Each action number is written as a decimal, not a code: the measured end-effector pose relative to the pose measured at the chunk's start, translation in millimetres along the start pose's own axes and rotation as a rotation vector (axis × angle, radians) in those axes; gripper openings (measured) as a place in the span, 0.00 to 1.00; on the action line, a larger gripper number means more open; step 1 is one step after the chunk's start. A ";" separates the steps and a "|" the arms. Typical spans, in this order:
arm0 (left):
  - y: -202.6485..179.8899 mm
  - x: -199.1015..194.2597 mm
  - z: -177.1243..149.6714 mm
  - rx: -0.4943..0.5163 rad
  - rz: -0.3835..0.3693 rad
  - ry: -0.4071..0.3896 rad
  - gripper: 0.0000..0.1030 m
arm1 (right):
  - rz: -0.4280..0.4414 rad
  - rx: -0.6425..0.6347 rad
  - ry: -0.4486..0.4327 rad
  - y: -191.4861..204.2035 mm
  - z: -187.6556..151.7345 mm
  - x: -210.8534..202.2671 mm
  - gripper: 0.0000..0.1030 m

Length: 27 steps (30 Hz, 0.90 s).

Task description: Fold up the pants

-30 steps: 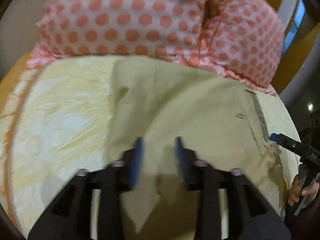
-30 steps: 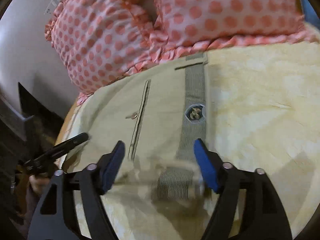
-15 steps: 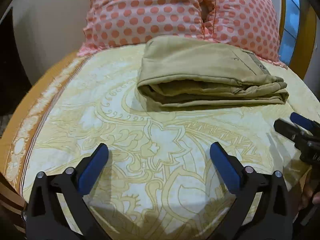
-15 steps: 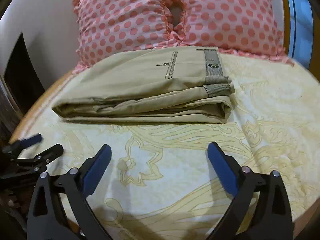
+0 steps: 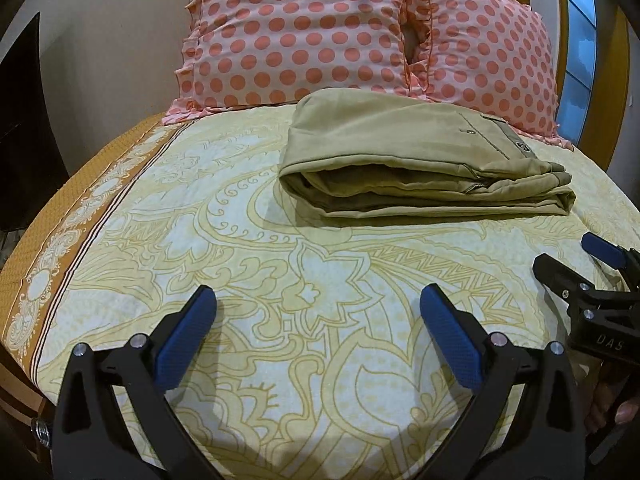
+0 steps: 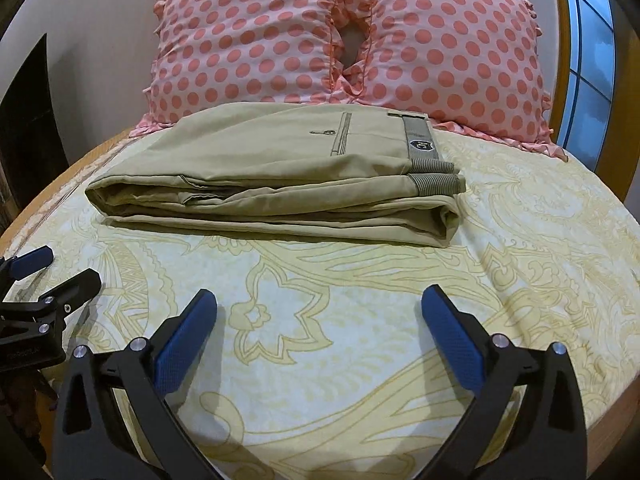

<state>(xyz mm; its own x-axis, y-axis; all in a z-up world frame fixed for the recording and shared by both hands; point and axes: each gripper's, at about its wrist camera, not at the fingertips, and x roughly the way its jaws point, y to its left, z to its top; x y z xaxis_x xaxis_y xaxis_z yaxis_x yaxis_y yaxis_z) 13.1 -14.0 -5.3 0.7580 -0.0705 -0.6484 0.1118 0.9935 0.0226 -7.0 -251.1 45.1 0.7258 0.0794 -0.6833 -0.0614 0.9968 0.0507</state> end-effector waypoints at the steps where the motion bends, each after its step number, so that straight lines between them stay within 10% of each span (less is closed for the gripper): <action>1: 0.0 -0.1 -0.3 0.000 0.000 0.000 0.98 | 0.000 0.000 -0.001 0.3 -0.2 0.0 0.99; 27: 0.1 0.0 -0.5 0.000 -0.001 0.000 0.98 | 0.004 -0.004 -0.002 -1.2 0.0 0.7 0.99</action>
<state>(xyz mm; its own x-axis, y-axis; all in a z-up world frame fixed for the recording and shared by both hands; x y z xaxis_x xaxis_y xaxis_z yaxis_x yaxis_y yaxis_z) 12.7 -13.9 -5.7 0.7580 -0.0716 -0.6483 0.1129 0.9934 0.0222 -6.4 -252.2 44.6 0.7268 0.0838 -0.6818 -0.0670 0.9964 0.0510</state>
